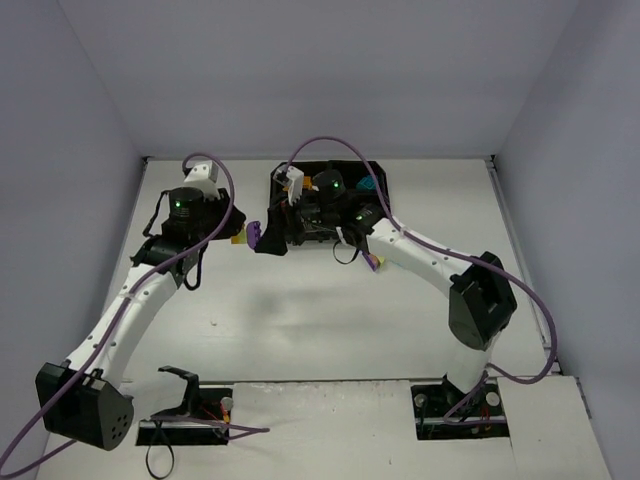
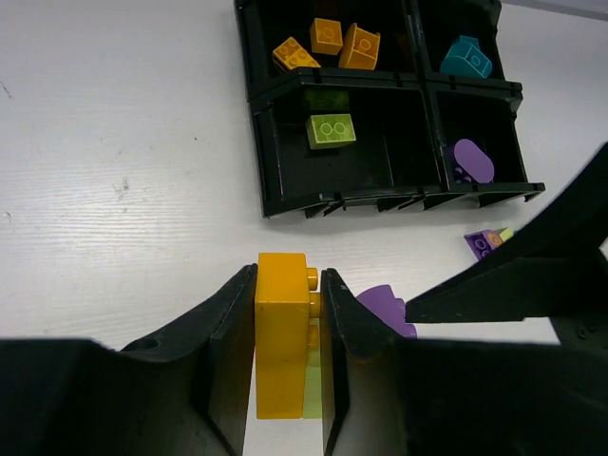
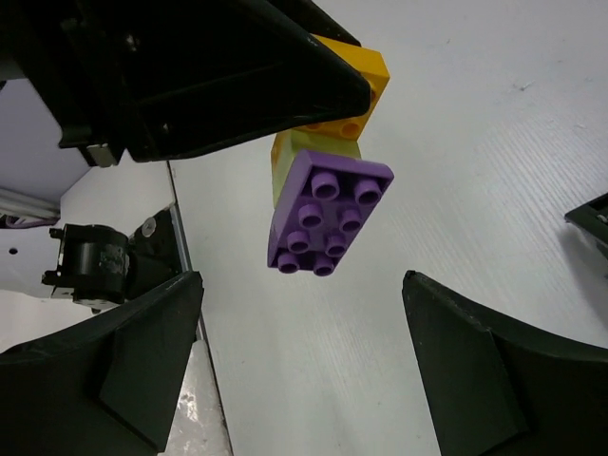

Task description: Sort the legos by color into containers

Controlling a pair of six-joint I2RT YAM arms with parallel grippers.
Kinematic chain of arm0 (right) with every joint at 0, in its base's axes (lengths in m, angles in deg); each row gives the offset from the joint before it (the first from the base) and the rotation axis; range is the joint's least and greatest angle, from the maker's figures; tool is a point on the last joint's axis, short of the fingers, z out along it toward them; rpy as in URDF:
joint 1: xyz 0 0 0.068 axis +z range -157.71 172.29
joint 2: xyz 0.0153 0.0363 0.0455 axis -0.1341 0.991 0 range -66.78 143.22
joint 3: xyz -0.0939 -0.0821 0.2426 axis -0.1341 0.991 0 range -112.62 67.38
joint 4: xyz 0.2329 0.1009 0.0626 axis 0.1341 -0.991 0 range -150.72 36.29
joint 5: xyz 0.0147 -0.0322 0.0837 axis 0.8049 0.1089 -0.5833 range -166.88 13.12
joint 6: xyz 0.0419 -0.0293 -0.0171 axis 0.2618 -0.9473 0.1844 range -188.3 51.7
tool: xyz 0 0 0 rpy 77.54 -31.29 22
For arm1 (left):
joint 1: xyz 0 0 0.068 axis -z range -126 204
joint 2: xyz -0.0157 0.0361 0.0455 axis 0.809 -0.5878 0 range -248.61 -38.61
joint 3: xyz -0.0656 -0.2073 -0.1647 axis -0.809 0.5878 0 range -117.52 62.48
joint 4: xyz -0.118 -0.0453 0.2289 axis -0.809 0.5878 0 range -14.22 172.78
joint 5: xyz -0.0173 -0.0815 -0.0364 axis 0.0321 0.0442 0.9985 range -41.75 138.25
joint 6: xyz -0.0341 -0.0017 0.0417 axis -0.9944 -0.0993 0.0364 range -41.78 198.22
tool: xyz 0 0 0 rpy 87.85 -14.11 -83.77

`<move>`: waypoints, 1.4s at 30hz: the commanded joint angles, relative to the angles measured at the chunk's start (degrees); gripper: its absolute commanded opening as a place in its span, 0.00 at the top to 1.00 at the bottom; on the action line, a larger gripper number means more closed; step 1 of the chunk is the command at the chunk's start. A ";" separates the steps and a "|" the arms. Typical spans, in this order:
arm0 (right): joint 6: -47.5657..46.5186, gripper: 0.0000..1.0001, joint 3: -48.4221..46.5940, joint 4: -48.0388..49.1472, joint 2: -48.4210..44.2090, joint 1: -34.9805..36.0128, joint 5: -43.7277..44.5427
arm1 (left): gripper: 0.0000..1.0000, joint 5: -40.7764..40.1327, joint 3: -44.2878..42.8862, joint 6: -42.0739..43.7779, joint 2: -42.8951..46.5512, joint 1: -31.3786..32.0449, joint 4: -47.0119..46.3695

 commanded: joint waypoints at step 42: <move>5.02 1.00 -5.17 6.98 3.54 3.49 4.08 | 0.85 -14.21 2.60 7.08 5.42 7.91 -6.49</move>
